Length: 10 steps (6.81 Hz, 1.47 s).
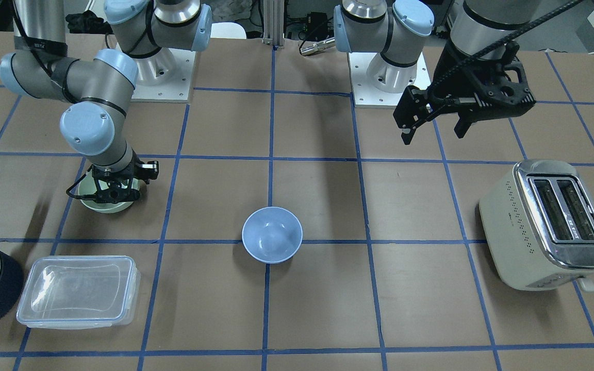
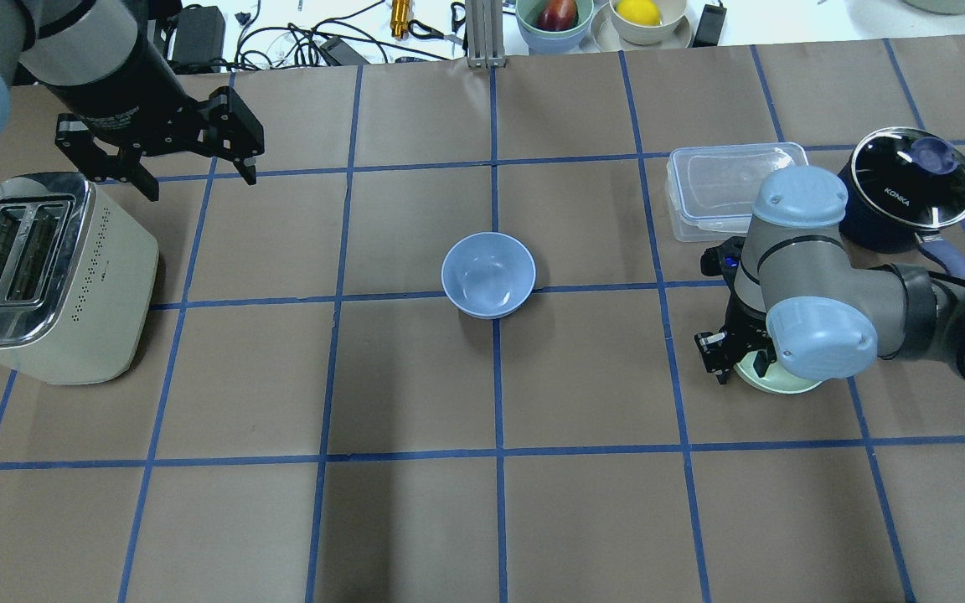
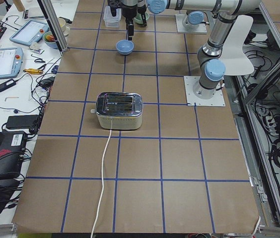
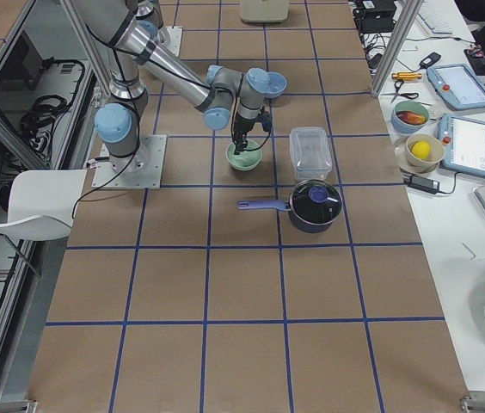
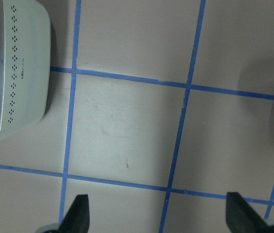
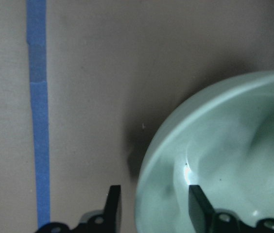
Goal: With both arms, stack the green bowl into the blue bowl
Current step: 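Grasp the pale green bowl with the right gripper while the left withdraws, then carry the green bowl with the right gripper over the blue bowl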
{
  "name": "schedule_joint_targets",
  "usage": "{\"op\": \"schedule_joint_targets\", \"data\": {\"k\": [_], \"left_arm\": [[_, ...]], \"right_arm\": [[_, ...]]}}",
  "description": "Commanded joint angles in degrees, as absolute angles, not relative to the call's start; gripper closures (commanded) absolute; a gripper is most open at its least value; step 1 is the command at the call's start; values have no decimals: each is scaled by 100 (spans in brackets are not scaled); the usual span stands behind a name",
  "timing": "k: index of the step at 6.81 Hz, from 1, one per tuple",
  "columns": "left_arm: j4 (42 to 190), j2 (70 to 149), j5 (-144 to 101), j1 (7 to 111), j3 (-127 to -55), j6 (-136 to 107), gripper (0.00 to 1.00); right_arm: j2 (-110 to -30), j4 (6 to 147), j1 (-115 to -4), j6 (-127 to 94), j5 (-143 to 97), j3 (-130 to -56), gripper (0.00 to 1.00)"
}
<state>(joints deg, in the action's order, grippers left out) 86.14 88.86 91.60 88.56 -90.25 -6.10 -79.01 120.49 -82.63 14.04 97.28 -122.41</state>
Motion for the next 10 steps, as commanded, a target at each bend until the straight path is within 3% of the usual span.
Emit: {"op": "schedule_joint_targets", "data": {"k": [1,4,6,10], "left_arm": [[8350,8745,9097,8851,-9387,-255,0],[8367,8762,9097,8772,-9282,96,0],[8402,8754,9088,8771,-9316,88,0],[8411,8745,9079,8780,-9352,27,0]], "right_arm": [[-7901,11804,-8279,1441,9703,-12050,100],[-7919,11734,-8427,1380,9380,-11491,100],[-7753,10421,-9251,315,9378,-10202,100],[-5587,8592,-10719,-1682,9352,-6585,100]]}}
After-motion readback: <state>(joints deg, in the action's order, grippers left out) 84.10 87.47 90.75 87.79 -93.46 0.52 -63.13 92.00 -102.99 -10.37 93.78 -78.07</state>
